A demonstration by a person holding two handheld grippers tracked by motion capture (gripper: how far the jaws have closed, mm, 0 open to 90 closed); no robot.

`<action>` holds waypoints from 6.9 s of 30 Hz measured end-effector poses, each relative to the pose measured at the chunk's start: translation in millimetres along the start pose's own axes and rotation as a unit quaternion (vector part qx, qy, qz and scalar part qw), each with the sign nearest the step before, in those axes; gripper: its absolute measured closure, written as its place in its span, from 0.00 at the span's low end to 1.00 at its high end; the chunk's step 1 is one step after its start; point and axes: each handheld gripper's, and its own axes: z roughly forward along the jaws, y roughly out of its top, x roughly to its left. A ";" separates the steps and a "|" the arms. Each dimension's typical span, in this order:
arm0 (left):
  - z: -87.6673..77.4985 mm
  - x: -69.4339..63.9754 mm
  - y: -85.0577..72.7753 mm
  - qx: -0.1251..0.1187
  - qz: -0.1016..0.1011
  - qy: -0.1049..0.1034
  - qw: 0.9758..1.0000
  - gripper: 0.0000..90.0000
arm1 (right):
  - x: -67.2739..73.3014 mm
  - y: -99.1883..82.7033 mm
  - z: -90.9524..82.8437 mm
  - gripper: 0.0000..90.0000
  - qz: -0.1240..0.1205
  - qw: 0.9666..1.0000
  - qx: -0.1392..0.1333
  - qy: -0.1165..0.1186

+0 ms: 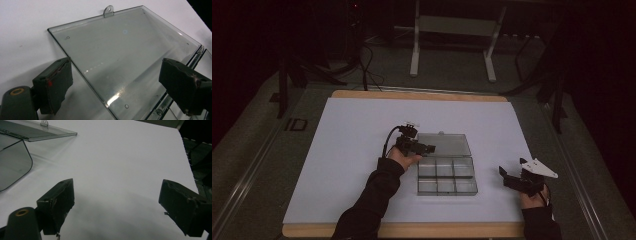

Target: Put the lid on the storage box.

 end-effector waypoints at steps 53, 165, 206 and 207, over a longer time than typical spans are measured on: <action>-44.1 6.3 -14.9 -0.100 0.095 -0.082 0.987 0.87 | 54.1 94.1 26.2 0.14 -0.030 0.990 -0.031 0.137; -72.1 -17.3 -83.8 -0.051 0.192 -0.069 0.978 0.92 | 57.0 36.4 2.7 0.93 -0.043 0.963 0.040 0.262; -83.7 19.8 -94.1 -0.037 0.150 -0.010 0.988 0.04 | 28.5 18.7 10.0 0.17 -0.030 0.984 0.048 0.170; -83.7 19.8 -94.1 -0.037 0.150 -0.010 0.988 0.04 | 28.0 17.6 10.0 0.17 -0.032 0.984 0.047 0.166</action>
